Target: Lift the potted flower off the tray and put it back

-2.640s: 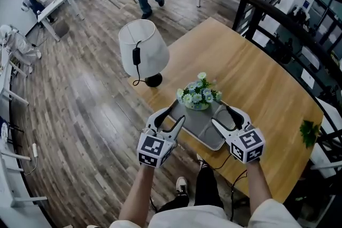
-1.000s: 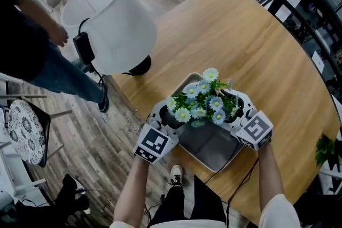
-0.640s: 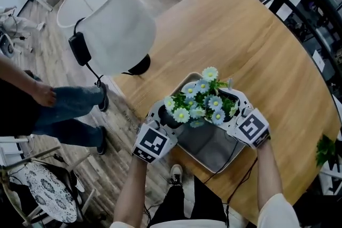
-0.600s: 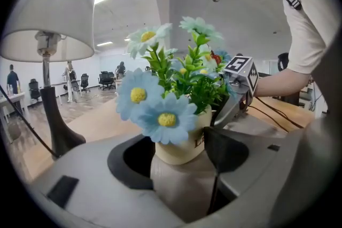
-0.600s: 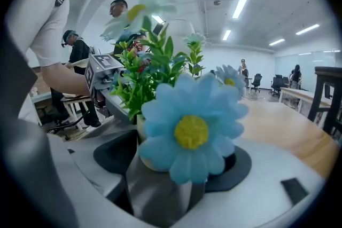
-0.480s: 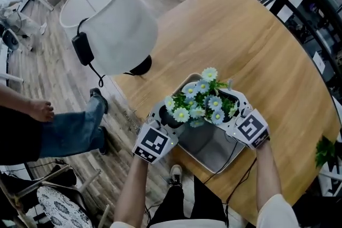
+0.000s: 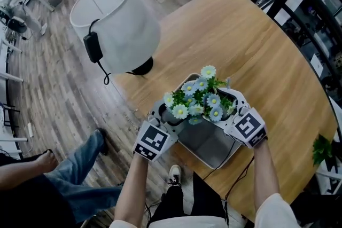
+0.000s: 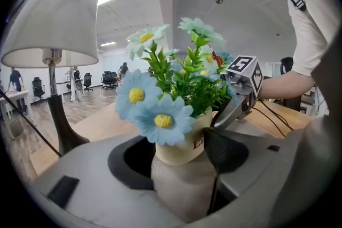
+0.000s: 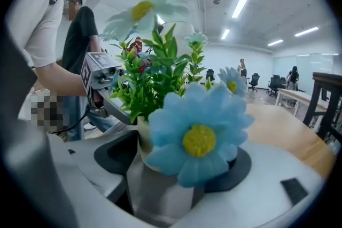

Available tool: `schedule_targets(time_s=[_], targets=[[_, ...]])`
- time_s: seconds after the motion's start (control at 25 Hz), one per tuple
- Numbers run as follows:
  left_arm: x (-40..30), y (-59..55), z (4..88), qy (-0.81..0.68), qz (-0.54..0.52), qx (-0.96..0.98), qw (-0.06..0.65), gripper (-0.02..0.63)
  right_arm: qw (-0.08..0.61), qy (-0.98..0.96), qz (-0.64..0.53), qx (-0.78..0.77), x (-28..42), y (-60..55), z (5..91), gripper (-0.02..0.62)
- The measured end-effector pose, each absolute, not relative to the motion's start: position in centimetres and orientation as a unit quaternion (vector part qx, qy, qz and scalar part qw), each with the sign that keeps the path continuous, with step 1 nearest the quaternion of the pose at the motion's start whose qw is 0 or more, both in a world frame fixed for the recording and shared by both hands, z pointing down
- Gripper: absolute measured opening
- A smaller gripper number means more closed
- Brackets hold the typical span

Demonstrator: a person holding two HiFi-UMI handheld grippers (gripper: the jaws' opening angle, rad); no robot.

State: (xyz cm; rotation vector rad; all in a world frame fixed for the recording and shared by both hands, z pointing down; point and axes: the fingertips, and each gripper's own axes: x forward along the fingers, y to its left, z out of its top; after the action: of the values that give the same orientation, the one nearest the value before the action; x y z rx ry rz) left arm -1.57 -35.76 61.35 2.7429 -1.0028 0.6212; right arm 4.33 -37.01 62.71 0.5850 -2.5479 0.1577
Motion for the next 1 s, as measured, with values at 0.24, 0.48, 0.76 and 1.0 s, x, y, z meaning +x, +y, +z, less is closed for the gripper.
schedule_targets(time_s=[0.24, 0.48, 0.76, 1.0], targets=[[-1.6, -34.9, 58.6, -0.322, 0.196, 0.923, 0.072, 0.308, 0.255, -0.938, 0.053, 0.228, 4.4, -36.0, 59.9, 0.394], [-1.1, -33.3, 55.8, -0.317, 0.192, 0.927, 0.057, 0.307, 0.243, -0.934, 0.054, 0.255, 4.8, -34.2, 57.1, 0.396], [-0.9, -30.6, 52.7, -0.321, 0.176, 0.929, 0.054, 0.305, 0.240, -0.927, 0.042, 0.284, 4.8, -31.5, 53.8, 0.400], [-0.9, -27.3, 49.6, -0.310, 0.174, 0.934, 0.043, 0.304, 0.243, -0.921, 0.032, 0.303, 4.8, -28.1, 50.6, 0.401]])
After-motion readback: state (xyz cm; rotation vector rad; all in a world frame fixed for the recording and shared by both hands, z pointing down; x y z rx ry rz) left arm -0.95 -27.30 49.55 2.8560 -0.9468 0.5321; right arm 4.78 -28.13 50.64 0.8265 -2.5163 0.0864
